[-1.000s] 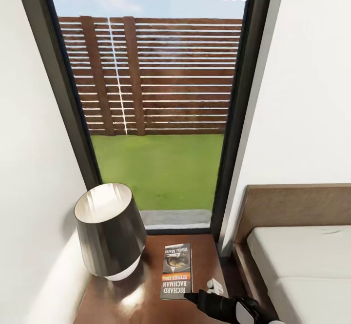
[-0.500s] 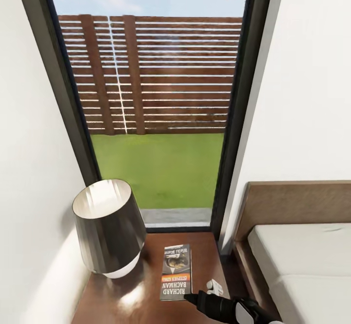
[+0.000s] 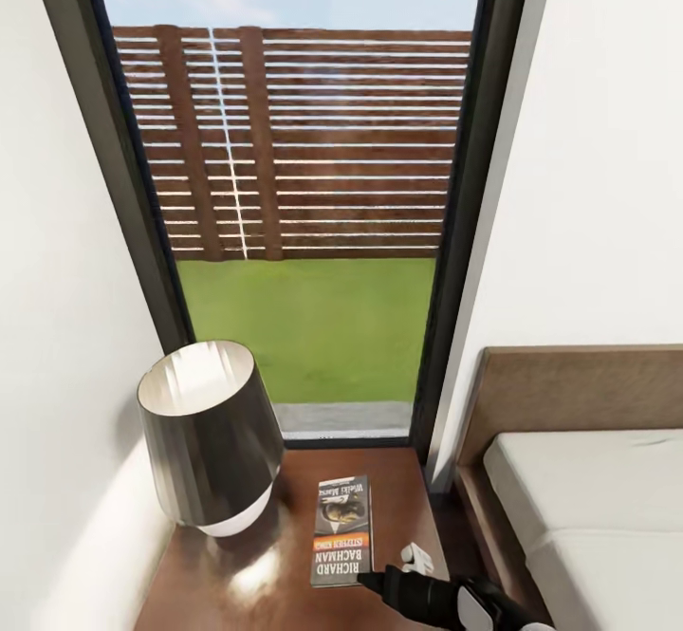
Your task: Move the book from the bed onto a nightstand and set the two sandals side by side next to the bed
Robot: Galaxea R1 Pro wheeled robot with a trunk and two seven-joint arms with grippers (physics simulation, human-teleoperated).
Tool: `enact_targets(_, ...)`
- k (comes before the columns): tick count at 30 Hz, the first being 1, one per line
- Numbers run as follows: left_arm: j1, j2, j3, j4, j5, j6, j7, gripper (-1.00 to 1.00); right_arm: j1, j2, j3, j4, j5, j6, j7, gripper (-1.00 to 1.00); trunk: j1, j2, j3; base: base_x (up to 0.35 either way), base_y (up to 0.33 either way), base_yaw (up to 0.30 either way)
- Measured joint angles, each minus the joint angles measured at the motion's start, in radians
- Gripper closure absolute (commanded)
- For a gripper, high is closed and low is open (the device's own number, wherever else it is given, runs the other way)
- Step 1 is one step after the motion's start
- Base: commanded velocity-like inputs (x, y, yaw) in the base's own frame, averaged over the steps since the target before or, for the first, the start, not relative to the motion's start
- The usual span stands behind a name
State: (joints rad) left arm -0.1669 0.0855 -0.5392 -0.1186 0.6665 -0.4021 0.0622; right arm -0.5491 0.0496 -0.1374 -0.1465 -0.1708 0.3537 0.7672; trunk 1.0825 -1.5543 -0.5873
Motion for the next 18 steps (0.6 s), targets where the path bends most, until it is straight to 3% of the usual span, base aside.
enact_targets(10,0.0,0.0,-0.001,0.0,-0.001,0.001,0.0,-1.0,-0.047,0.001,0.006,-0.029,0.058,0.161,-0.059,1.0,0.038,-0.07,-0.031,0.0,0.0,0.0)
enact_targets(18,0.0,0.0,-0.001,0.0,-0.001,0.002,0.0,-1.0,-0.06,-0.002,0.004,-0.04,0.068,0.205,-0.065,1.0,0.069,-0.126,-0.056,0.0,0.0,0.0)
